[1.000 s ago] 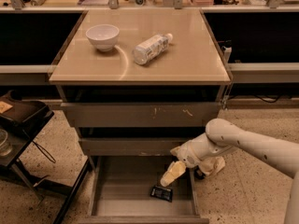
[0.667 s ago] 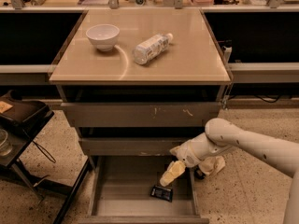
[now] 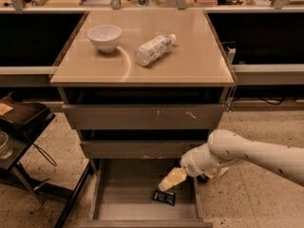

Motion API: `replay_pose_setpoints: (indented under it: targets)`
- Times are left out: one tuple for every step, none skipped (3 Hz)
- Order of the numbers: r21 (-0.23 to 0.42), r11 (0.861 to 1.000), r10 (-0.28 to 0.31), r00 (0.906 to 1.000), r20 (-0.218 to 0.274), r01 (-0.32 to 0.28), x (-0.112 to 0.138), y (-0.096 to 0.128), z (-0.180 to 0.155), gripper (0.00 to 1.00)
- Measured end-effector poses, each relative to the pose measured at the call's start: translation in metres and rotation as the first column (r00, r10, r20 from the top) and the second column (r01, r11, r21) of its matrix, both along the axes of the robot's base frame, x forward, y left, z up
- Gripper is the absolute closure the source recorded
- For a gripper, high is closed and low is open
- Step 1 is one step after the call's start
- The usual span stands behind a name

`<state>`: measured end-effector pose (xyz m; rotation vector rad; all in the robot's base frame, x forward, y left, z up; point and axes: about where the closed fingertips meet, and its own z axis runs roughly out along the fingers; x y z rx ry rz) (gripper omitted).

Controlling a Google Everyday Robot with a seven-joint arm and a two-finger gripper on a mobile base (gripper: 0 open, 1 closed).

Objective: Pick rxbar blueberry from bottom drawer and place on counter

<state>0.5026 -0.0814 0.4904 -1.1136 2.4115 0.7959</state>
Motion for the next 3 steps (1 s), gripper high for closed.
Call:
replay_pose_setpoints:
  targets:
    - [-0.028,0.997,-0.073,0.9972,-0.016,0.072,-0.015,-0.001,-0.004,0.00]
    - [-0.029,0.996,-0.082,0.9965,-0.021,0.081,-0.014,-0.001,-0.008,0.00]
    - [-0.066,0.990,-0.126,0.9920,0.008,0.126,-0.003,-0.006,-0.024,0.00]
